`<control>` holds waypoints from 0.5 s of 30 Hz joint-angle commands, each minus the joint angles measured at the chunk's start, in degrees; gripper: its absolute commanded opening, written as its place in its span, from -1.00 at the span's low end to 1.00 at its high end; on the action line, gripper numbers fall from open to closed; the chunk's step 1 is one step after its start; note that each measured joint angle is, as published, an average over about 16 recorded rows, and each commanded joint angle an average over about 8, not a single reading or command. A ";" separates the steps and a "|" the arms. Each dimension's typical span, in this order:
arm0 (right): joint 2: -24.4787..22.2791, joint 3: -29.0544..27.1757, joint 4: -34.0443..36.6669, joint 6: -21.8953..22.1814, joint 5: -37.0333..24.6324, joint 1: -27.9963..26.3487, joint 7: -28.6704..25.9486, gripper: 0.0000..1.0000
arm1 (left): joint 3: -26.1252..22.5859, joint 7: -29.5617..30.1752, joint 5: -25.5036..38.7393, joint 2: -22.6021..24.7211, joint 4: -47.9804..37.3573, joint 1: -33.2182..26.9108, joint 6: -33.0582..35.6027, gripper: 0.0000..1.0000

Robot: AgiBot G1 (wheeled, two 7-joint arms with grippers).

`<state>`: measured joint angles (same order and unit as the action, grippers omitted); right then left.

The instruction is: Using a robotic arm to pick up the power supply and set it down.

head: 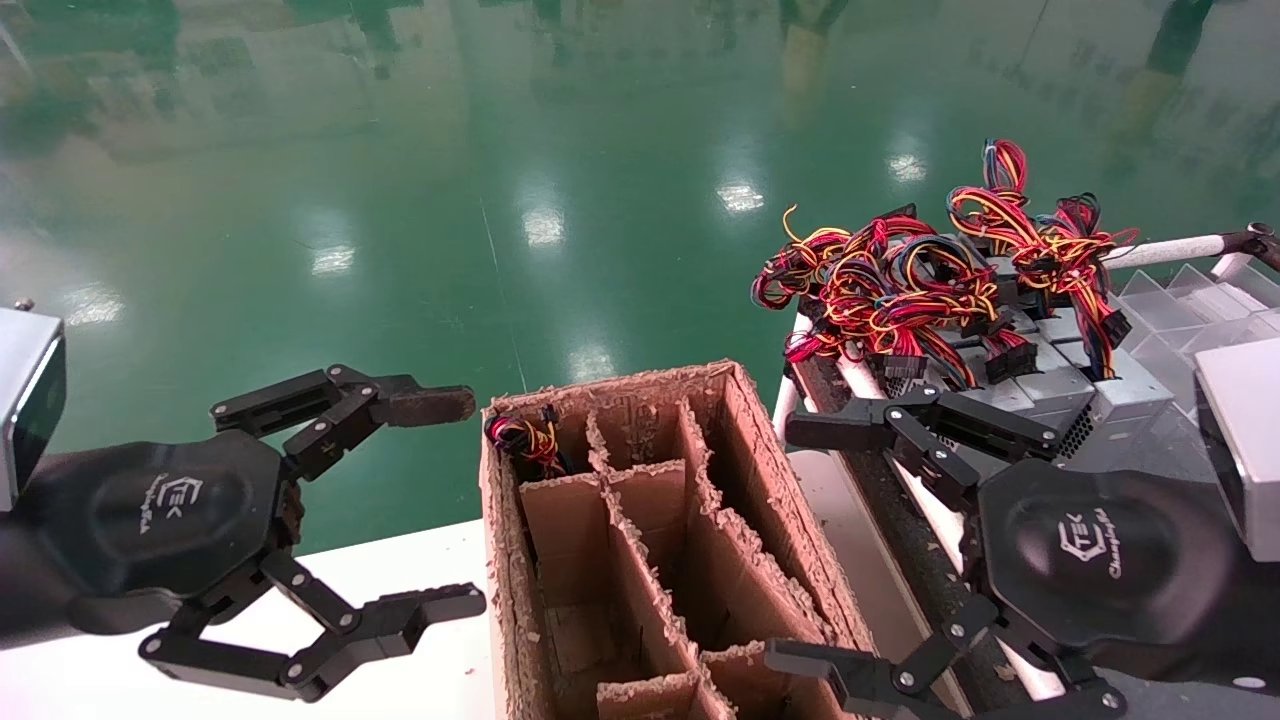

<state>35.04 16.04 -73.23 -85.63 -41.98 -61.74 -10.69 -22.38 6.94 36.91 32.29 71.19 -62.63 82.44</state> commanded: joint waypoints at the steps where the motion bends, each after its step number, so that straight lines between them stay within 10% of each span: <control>1: 0.00 0.00 0.00 0.00 0.00 0.00 0.00 1.00 | 0.00 0.00 0.00 0.00 0.00 0.00 0.00 -1.00; 15: 0.00 0.00 0.00 0.00 0.00 0.00 0.00 1.00 | 0.00 0.00 0.00 0.00 0.00 0.00 0.00 -1.00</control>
<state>35.04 16.04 -73.23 -85.63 -41.98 -61.74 -10.69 -22.38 6.94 36.91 32.29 71.19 -62.63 82.44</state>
